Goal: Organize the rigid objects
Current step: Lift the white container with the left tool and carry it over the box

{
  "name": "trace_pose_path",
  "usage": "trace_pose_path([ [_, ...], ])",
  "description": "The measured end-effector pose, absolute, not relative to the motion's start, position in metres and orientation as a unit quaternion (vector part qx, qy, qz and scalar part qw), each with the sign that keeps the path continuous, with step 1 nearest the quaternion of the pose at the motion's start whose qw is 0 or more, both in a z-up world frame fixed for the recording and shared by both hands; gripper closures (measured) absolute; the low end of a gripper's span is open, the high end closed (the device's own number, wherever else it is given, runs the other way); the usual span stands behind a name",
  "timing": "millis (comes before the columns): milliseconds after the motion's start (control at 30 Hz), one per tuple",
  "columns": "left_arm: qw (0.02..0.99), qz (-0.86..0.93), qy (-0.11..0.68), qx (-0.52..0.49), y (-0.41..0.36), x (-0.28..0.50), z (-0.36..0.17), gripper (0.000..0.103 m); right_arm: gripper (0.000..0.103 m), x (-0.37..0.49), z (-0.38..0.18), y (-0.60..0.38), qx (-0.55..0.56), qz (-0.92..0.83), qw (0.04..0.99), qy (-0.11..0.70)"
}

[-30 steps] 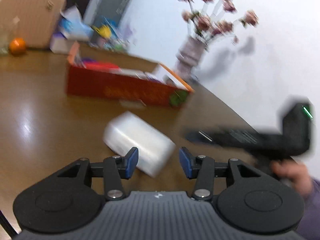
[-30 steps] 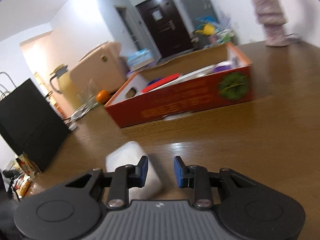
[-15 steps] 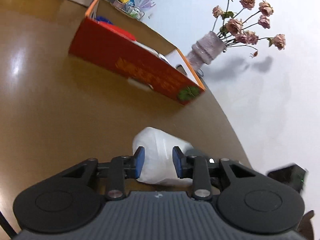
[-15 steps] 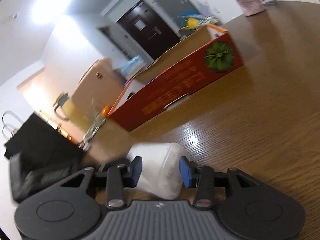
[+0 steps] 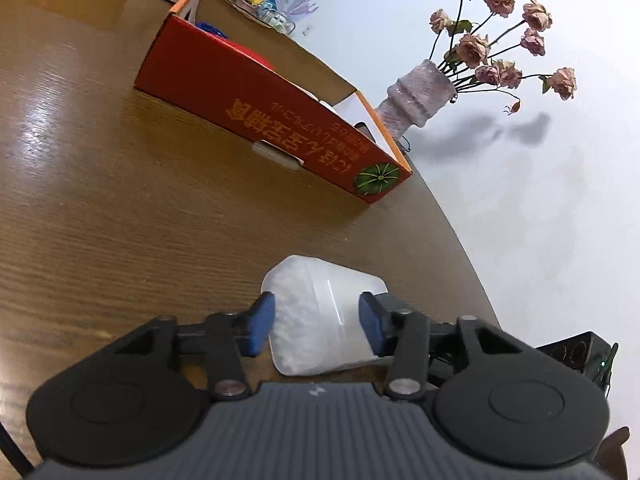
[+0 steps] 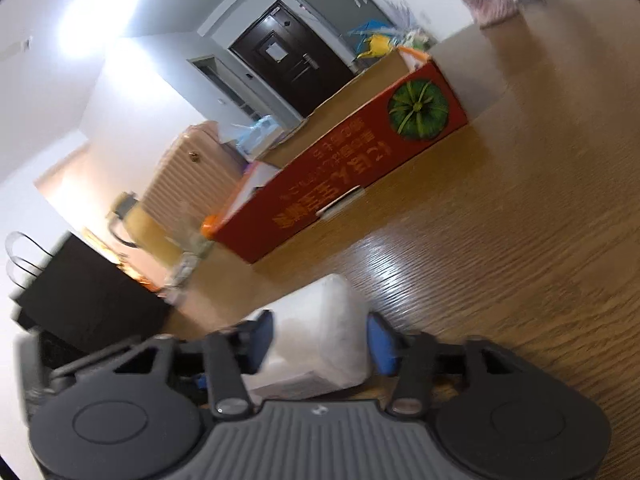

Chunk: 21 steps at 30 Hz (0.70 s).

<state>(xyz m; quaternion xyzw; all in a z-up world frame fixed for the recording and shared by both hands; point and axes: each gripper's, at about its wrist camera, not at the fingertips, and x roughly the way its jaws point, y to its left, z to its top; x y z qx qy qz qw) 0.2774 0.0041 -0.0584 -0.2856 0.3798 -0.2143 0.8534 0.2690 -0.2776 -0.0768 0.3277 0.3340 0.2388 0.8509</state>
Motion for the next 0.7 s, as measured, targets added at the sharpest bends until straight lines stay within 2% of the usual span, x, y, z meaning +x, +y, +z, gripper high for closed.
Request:
trace_pose_path([
  [33,0.860,-0.212,0.371,-0.279,0.003,0.273,-0.055,0.071,0.061,0.267,-0.075,-0.277,0.323,0.238,0.852,0.336],
  [133,0.865,-0.221,0.357,-0.276,0.004,0.258,-0.045,0.075,0.076,0.255,-0.065,-0.278,0.303,0.232,0.865,0.327],
  [233,0.865,-0.237,0.337,-0.285,0.004,0.246,-0.034,0.076,0.079,0.242,-0.057,-0.283,0.305,0.227,0.870,0.315],
  [433,0.881,-0.237,0.311,-0.268,-0.007,0.251,-0.014,0.076,0.081,0.234,-0.036,-0.290,0.295,0.225,0.882,0.290],
  [700,0.901,-0.249,0.281,-0.219,-0.018,0.335,0.044,0.076,0.082,0.301,0.025,-0.297,0.258,0.240,0.906,0.233],
])
